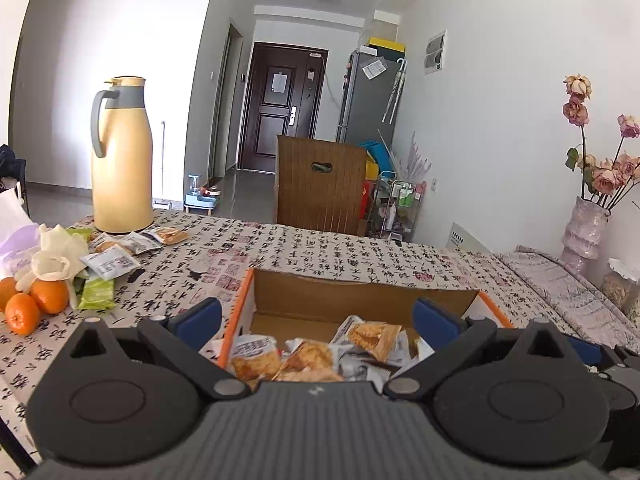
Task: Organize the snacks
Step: 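Open both tools to drop the packets into the box, then withdraw both open tools from the box toward the remaining white packets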
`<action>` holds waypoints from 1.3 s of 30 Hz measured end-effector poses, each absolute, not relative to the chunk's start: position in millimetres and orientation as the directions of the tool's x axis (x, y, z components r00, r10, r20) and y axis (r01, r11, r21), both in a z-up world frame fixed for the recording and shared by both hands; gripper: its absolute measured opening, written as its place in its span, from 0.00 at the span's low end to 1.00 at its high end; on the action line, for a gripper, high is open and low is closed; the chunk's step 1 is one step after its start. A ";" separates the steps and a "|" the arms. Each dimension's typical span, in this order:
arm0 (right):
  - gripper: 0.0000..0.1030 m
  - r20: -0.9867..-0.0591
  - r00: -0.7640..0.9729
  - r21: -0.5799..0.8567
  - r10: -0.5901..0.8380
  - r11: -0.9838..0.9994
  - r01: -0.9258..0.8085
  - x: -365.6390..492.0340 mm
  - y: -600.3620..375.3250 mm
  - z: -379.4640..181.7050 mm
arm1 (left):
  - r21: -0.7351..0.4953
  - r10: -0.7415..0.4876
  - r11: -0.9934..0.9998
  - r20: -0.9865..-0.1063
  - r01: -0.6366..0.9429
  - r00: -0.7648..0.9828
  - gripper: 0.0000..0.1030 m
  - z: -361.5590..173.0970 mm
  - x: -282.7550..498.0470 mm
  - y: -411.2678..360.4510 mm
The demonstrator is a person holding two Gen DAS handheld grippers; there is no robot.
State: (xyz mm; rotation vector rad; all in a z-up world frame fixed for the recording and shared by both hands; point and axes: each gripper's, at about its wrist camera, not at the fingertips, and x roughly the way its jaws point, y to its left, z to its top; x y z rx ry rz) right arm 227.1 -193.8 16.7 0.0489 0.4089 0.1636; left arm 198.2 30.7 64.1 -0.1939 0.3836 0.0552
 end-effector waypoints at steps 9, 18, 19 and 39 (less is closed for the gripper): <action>1.00 -0.426 0.886 0.062 0.184 0.983 -0.175 194.3 -179.9 7.4 | -0.152 0.018 0.984 -0.410 -0.088 0.912 1.00 49.1 172.1 47.0; 1.00 -0.502 0.844 0.052 0.188 0.981 -0.187 166.5 -174.3 -15.9 | -0.115 0.014 0.991 -0.455 -0.075 0.890 1.00 28.4 150.9 58.5; 1.00 -0.512 0.838 0.052 0.189 0.980 -0.190 164.6 -173.5 -18.5 | -0.112 0.009 0.991 -0.461 -0.068 0.888 1.00 25.3 148.3 59.2; 1.00 -0.667 0.729 0.000 0.154 0.978 -0.208 188.0 -142.9 -53.0 | -0.112 -0.002 0.991 -0.572 -0.075 0.820 1.00 -26.4 144.3 72.1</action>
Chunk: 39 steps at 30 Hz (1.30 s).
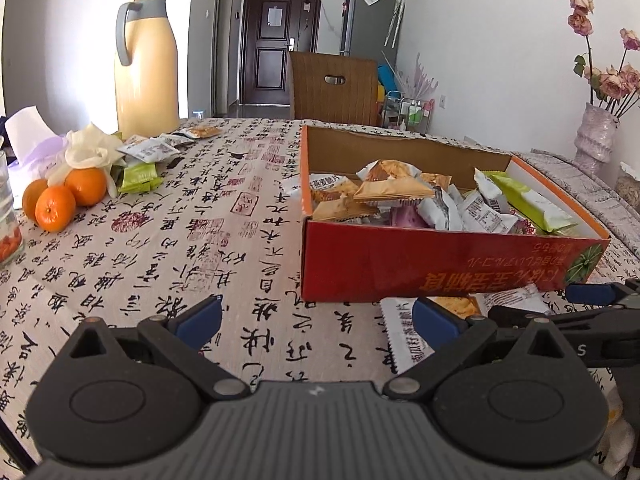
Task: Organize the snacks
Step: 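Withdraw both open tools from the box toward the remaining white packets, then grasp a white packet with the right tool while the left tool grasps a cracker packet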
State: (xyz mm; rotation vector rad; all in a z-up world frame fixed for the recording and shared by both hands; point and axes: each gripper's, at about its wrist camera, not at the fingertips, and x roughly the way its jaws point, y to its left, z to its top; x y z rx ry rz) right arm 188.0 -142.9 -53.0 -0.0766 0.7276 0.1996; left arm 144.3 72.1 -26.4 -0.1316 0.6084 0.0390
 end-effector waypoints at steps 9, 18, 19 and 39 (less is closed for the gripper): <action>1.00 -0.689 0.707 0.024 0.160 0.980 -0.199 196.0 -143.6 -64.3 | -0.130 -0.014 0.989 -0.580 -0.076 0.814 1.00 -30.0 145.6 73.8; 0.96 -0.685 0.708 0.030 0.171 0.978 -0.208 195.4 -143.4 -63.9 | -0.141 -0.016 0.987 -0.586 -0.082 0.810 1.00 -32.3 146.3 75.6; 0.92 -0.682 0.710 0.030 0.175 0.977 -0.212 194.3 -143.3 -63.4 | -0.141 -0.015 0.987 -0.588 -0.084 0.809 1.00 -32.7 146.7 75.6; 0.46 -0.617 0.752 0.044 0.234 0.964 -0.263 166.1 -160.7 -44.5 | -0.108 0.002 0.991 -0.596 -0.083 0.803 1.00 -28.3 148.5 68.9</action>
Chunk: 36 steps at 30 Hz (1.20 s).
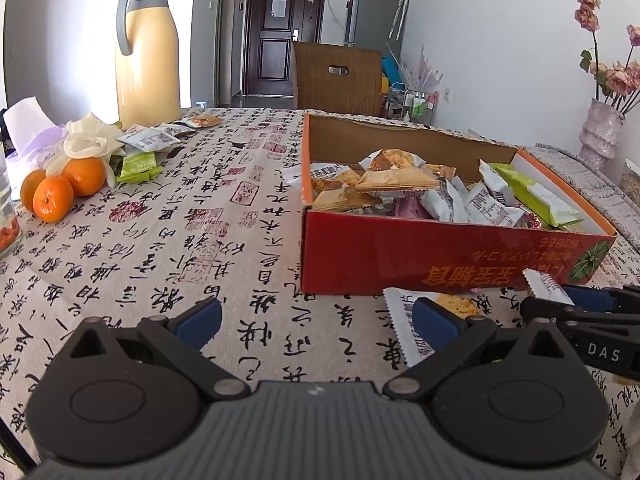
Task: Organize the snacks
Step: 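Grasp a white packet with the right tool while the left tool grasps a cracker packet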
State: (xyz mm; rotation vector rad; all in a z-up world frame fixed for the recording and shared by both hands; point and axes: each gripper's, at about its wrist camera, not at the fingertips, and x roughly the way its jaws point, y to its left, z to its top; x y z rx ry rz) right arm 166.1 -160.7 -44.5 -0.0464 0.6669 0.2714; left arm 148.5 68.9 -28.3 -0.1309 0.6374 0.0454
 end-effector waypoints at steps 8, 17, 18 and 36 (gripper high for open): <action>0.44 -0.587 0.773 0.067 0.241 0.966 -0.250 154.3 -180.4 -38.2 | -0.104 -0.033 0.994 -0.606 -0.038 0.795 1.00 -20.9 151.8 45.9; 0.44 -0.540 0.819 0.073 0.194 0.980 -0.184 146.0 -216.1 -28.5 | -0.052 -0.032 0.999 -0.659 -0.003 0.751 1.00 -25.4 166.6 7.5; 0.44 -0.538 0.822 0.074 0.188 0.982 -0.175 145.8 -220.0 -28.8 | -0.044 -0.028 0.999 -0.666 -0.002 0.745 1.00 -26.6 168.6 3.5; 0.44 -0.527 0.831 0.117 0.175 0.984 -0.133 136.3 -253.2 -35.9 | -0.022 0.029 0.998 -0.726 -0.066 0.687 0.81 -43.3 185.3 -19.5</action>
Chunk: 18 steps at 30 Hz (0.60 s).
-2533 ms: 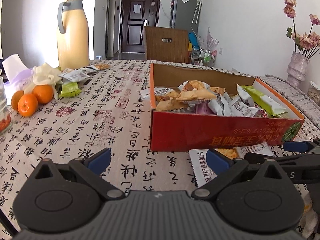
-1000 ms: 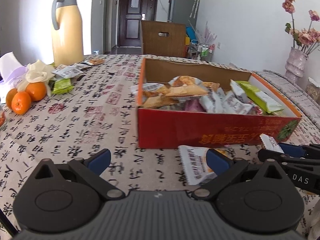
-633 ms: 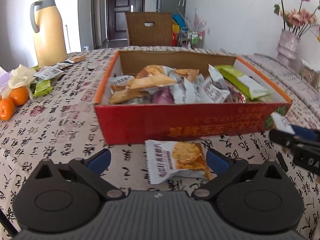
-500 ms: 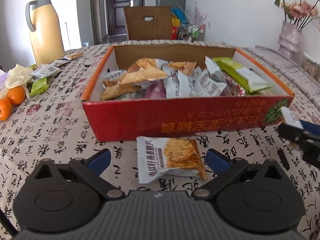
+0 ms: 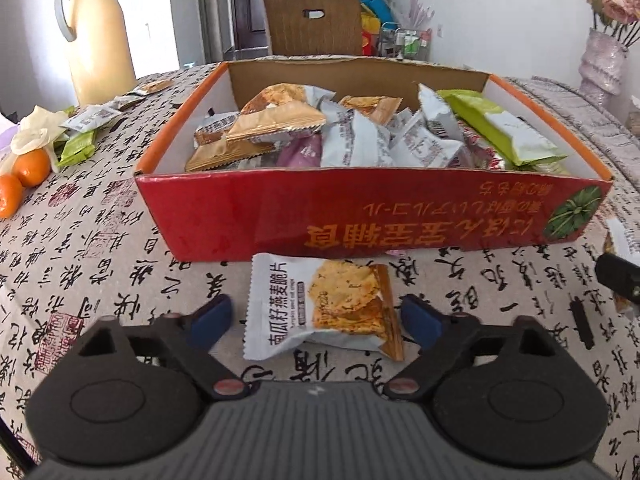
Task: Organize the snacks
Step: 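Grasp a white packet with the right tool while the left tool grasps a cracker packet, then carry both packets up over the box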
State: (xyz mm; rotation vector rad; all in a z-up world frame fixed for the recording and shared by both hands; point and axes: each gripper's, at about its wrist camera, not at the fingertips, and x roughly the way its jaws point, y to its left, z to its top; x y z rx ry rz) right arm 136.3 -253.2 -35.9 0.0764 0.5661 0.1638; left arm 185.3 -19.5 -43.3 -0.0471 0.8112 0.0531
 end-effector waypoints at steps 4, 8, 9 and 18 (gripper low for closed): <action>0.44 -0.526 0.832 0.120 0.178 0.984 -0.135 134.2 -253.7 -35.8 | -0.038 0.003 0.998 -0.714 -0.043 0.700 0.62 -39.9 179.8 -20.3; 0.44 -0.525 0.832 0.122 0.181 0.983 -0.138 132.2 -254.4 -35.8 | -0.059 -0.017 0.998 -0.708 -0.035 0.706 0.51 -37.7 175.2 -18.1; 0.44 -0.525 0.832 0.122 0.181 0.983 -0.137 131.8 -254.3 -35.8 | -0.061 -0.020 0.998 -0.706 -0.033 0.707 0.51 -37.6 174.2 -17.6; 0.44 -0.513 0.839 0.120 0.182 0.983 -0.140 127.7 -254.4 -31.9 | -0.069 -0.044 0.998 -0.687 -0.004 0.725 0.50 -31.8 162.4 -17.9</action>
